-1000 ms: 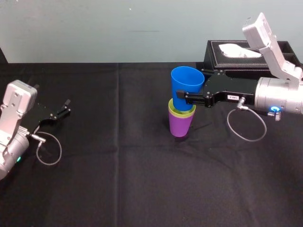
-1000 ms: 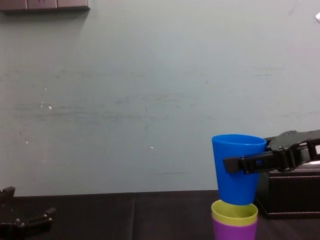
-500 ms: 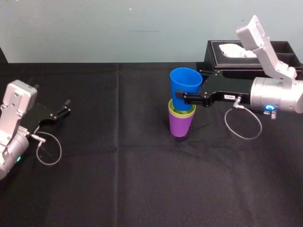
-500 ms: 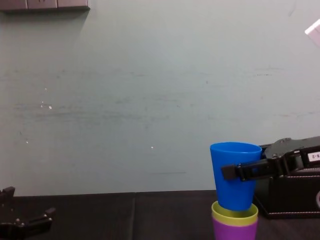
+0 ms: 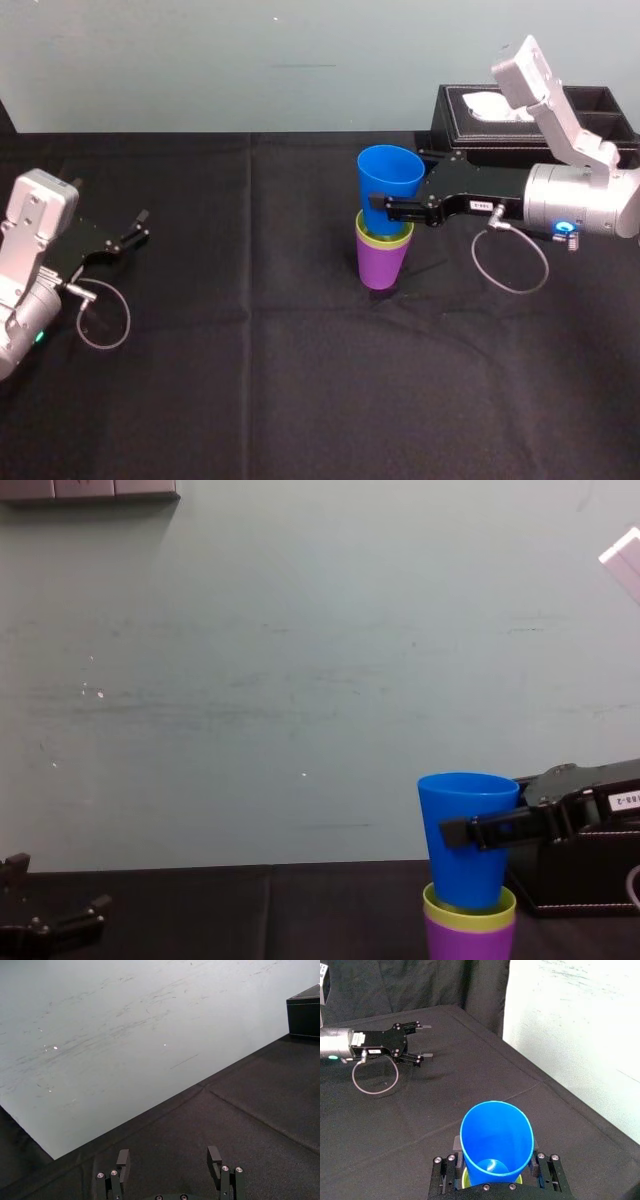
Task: Stack the three plastic cups sequentially using one hand.
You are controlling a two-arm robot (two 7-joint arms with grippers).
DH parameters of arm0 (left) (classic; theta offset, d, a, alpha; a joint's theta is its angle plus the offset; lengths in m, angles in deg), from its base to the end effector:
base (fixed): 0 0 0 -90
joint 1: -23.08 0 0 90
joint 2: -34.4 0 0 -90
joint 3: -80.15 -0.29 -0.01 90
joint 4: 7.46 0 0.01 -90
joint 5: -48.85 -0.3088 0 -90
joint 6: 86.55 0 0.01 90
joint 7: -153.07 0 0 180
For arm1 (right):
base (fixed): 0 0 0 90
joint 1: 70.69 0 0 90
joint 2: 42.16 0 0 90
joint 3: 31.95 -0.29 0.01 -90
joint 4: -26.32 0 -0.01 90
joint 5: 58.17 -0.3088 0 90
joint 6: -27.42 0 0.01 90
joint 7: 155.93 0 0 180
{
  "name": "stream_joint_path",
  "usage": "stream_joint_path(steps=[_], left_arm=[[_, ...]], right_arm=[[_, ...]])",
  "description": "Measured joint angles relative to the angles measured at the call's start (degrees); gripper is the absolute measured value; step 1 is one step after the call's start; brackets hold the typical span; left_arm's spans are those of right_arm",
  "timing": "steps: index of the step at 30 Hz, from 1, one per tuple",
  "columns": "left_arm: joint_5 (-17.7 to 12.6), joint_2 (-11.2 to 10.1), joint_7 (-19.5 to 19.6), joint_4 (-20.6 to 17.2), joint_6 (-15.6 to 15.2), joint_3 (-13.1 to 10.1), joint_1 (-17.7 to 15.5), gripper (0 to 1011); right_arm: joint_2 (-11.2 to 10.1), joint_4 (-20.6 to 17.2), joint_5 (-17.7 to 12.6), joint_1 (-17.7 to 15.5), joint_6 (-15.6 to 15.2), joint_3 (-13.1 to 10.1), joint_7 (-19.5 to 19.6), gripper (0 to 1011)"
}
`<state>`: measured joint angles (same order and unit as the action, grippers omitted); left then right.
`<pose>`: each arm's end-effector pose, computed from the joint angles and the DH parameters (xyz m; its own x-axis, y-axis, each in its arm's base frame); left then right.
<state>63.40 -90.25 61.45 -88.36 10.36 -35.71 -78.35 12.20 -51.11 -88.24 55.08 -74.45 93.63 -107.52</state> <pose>0.3581 0.0827 -0.3023 0.2922 0.8803 0.3738 -0.9553 0.2873 0.0702 0.4492 -0.0648 -0.1815 0.8606 -0.4962 0.1145 0.5063 0.8096 -0.2970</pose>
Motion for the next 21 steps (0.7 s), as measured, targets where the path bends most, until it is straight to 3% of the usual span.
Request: stream_joint_path(steps=[21], left_arm=[[0.00,0.00,0.00,0.00,0.00,0.00,0.00,1011]], right_arm=[[0.81,1.90,1.00,0.09,0.41,0.36,-0.69,726]])
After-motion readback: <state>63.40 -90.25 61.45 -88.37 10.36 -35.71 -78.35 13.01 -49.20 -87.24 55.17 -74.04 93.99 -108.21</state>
